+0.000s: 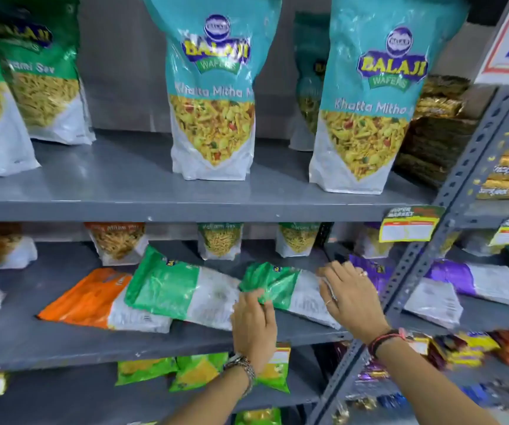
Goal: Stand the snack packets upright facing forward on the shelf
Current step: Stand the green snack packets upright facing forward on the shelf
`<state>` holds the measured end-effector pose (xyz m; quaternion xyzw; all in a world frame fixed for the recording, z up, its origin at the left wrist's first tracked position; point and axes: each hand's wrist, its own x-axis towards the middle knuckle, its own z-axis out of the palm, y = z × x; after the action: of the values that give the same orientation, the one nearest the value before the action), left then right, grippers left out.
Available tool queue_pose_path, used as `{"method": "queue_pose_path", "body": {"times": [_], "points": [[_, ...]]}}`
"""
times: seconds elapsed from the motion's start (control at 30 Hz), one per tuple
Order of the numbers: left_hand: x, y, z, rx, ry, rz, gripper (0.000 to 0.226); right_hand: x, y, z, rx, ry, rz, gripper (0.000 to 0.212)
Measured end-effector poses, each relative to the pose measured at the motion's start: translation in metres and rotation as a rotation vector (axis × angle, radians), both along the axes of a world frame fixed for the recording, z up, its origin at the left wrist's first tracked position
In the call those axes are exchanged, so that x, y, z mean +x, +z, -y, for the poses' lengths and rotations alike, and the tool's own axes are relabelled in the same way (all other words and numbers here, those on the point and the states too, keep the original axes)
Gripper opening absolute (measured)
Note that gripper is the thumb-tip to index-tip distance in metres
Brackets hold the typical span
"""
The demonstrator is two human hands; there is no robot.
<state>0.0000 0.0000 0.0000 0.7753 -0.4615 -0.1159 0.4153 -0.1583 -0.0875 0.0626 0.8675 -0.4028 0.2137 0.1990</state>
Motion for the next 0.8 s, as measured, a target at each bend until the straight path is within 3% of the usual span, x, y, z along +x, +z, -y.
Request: {"method": "queue_pose_path", "body": {"times": [0.07,0.13,0.23,0.33,0.5,0.63,0.8], "points": [[-0.015,-0.017,0.015,0.132,-0.008,-0.204,0.032,-0.005,-0.01,0.022,0.071,-0.055,0.003,0.013],[-0.026,-0.029,0.032,0.265,-0.047,-0.461,0.034,-0.007,-0.023,0.046,0.275,-0.142,-0.028,0.014],[-0.033,-0.051,0.069,0.351,0.015,-0.745,0.037,-0.004,-0.042,0.092,0.416,-0.141,-0.157,0.028],[-0.035,-0.072,0.1,0.374,0.121,-0.945,0.05,0.005,-0.056,0.13,0.58,-0.131,-0.112,0.032],[-0.04,-0.086,0.13,0.324,0.316,-0.904,0.056,0.026,-0.084,0.185,0.916,-0.165,-0.07,0.029],[-0.044,-0.094,0.133,0.245,0.366,-0.837,0.042,0.037,-0.095,0.209,1.204,-0.24,0.07,0.02],[-0.046,-0.104,0.126,0.021,0.349,-1.057,0.05,0.034,-0.108,0.225,1.425,-0.293,0.281,0.028]]}}
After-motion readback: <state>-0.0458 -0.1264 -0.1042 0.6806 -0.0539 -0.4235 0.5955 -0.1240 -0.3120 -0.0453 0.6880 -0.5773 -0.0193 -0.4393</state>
